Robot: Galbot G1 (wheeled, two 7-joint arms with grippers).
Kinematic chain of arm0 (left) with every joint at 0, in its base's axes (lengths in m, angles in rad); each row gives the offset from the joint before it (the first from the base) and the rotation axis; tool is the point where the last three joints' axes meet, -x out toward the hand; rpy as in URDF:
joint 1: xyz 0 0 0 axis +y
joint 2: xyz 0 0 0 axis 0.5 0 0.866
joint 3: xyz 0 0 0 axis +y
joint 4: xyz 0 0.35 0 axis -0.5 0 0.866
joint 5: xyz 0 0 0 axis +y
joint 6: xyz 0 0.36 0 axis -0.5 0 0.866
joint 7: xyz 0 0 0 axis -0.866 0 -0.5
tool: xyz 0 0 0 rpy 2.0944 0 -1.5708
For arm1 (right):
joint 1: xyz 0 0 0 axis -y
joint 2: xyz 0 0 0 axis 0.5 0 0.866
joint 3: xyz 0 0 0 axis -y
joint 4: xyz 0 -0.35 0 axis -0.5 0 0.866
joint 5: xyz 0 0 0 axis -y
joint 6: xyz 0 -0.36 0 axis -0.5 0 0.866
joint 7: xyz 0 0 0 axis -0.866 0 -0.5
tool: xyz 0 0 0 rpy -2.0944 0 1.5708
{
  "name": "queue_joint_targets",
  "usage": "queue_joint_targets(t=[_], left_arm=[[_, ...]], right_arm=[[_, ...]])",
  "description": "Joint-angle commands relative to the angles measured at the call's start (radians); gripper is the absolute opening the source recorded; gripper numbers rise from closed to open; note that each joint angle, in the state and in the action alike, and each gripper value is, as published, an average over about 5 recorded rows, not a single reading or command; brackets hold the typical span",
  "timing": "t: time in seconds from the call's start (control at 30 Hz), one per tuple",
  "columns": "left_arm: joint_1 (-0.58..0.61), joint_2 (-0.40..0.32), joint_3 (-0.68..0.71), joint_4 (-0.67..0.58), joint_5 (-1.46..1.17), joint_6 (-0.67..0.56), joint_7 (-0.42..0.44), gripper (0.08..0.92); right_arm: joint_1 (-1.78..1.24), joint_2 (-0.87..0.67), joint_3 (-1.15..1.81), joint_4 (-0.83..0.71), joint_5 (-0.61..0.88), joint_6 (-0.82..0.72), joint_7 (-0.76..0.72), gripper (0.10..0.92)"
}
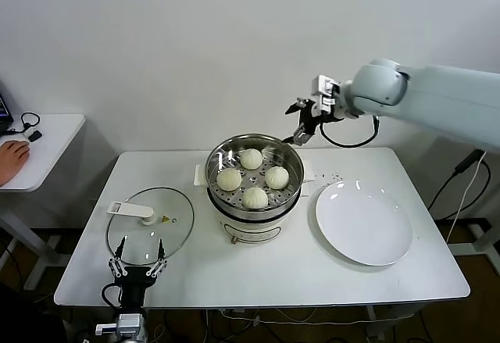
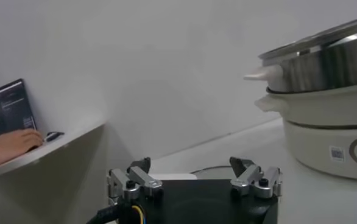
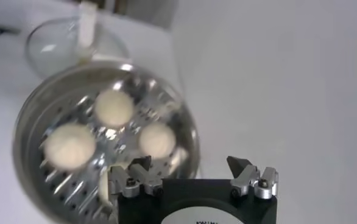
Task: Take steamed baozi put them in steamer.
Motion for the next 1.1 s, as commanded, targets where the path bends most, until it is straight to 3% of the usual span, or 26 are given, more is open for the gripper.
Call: queue_joint_targets(t=[0.03, 0.23, 0.47, 0.63, 0.93, 1.1], left_arm=[[0.000, -0.002, 0.002, -0.006, 0.008, 0.006, 0.003, 0.823], [-0.002, -0.009, 0.004, -0.003, 0.015, 0.009, 0.002, 0.823], [-0.005, -0.020, 0.004, 0.011, 0.017, 0.002, -0.005, 0.823], [-0.006, -0.024, 0.000, 0.008, 0.015, -0.001, -0.006, 0.823], [-0.003, -0.026, -0.006, 0.006, 0.016, -0.003, -0.011, 0.823], [-0.001, -0.024, -0.004, 0.008, 0.017, -0.003, -0.012, 0.823]], right_arm=[[-0.459, -0.373, 0.601, 0.264, 0.025, 0.021, 0.323, 0.823], [-0.818, -0.504, 0.930, 0.404, -0.013, 0.071, 0.426, 0.823], [-1.169, -0.539, 1.183, 0.487, -0.022, 0.286, 0.586, 0.823], [-1.702, -0.348, 1.751, 0.523, -0.110, 0.318, 0.626, 0.823], [-2.176, 0.005, 2.147, 0.562, -0.333, 0.413, 0.516, 0.823], [-2.341, 0.197, 2.220, 0.562, -0.369, 0.492, 0.428, 0.823]])
